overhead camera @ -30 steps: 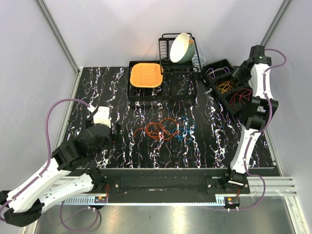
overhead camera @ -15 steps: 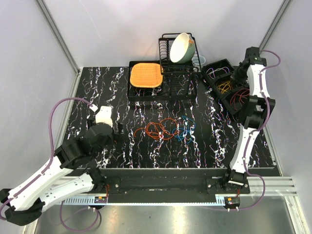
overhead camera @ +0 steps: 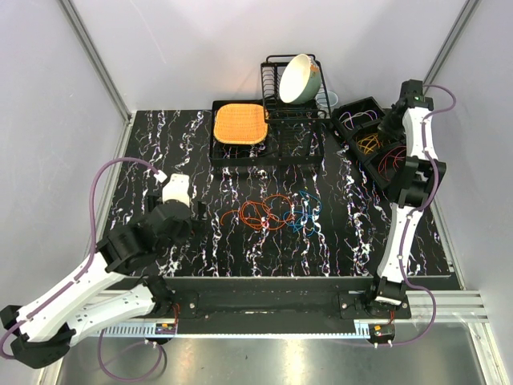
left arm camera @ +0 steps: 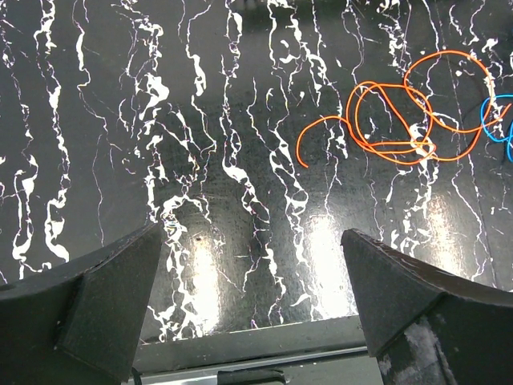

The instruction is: Untangle the cables

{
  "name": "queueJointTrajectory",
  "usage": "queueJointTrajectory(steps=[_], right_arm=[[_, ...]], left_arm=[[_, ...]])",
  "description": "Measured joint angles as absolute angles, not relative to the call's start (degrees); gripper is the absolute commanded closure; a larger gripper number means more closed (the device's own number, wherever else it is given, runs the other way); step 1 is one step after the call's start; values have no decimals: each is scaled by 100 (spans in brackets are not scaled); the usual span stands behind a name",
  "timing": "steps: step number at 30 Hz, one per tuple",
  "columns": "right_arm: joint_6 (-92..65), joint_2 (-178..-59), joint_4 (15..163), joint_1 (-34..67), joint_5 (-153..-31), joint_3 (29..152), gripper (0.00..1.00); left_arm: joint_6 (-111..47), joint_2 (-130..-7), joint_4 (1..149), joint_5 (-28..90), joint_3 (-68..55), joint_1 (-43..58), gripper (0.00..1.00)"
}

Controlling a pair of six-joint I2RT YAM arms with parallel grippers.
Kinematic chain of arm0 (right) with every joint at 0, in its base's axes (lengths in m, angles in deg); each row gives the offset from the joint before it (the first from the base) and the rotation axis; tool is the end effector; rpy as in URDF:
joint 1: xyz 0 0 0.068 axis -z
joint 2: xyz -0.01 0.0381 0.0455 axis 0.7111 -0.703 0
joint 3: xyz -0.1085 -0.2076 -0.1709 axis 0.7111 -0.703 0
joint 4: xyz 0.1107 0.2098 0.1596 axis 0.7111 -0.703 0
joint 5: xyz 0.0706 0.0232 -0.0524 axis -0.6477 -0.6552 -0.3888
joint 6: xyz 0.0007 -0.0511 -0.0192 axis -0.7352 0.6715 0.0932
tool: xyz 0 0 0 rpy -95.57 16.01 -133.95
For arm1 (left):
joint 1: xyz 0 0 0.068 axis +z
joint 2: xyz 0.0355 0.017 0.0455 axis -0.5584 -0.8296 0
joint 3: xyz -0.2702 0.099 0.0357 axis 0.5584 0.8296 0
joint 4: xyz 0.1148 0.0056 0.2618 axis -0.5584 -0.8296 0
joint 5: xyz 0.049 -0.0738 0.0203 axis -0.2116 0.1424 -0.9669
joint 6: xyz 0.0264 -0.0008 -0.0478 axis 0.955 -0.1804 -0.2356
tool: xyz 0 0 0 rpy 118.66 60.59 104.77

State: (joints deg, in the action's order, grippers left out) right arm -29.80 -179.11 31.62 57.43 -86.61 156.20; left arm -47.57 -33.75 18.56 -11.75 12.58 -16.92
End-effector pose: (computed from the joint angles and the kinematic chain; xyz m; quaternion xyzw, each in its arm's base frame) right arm 0.5582 -0.1181 0.2523 0.2838 0.9192 0.0458 0.2690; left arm 0.1027 -0.0933 0.3421 0.0645 0.8804 -0.0316 0.4687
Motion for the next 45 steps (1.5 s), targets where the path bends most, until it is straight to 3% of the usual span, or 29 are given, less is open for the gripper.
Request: queueJointTrajectory(steps=[2,3,4,7,10,24,33,45], right_arm=[[-2973,-17985,3164,5751,-8691,15651,92],[-2971,-18009,3173,5758,-8729,15668,79],[-2969,-18018,3173,5767,-8790,15696,74],[-2971,-18018,3216,5775,-8945,15852,63],[-2975,-17968,3356,5784,-9118,15930,60],[-2921,-16912,3669,5788,-9030,14195,60],[-2855,-16864,3809,5797,-8932,13915,62],[-2750,-16864,3898,5797,-8829,13917,98]], left_arm=[[-4757,-3412,1854,-1175,1258,-1692,1],[-4757,-3421,1856,-1175,1258,-1692,1],[-4757,-3426,1854,-1175,1258,-1692,1],[-4757,-3478,1854,-1175,1258,-1692,1],[-4757,-3509,1854,-1175,1258,-1682,1],[-4757,-3522,1856,-1172,1258,-1671,1],[-4757,-3522,1854,-1175,1258,-1671,1],[-4757,-3572,1854,-1175,1258,-1671,1]])
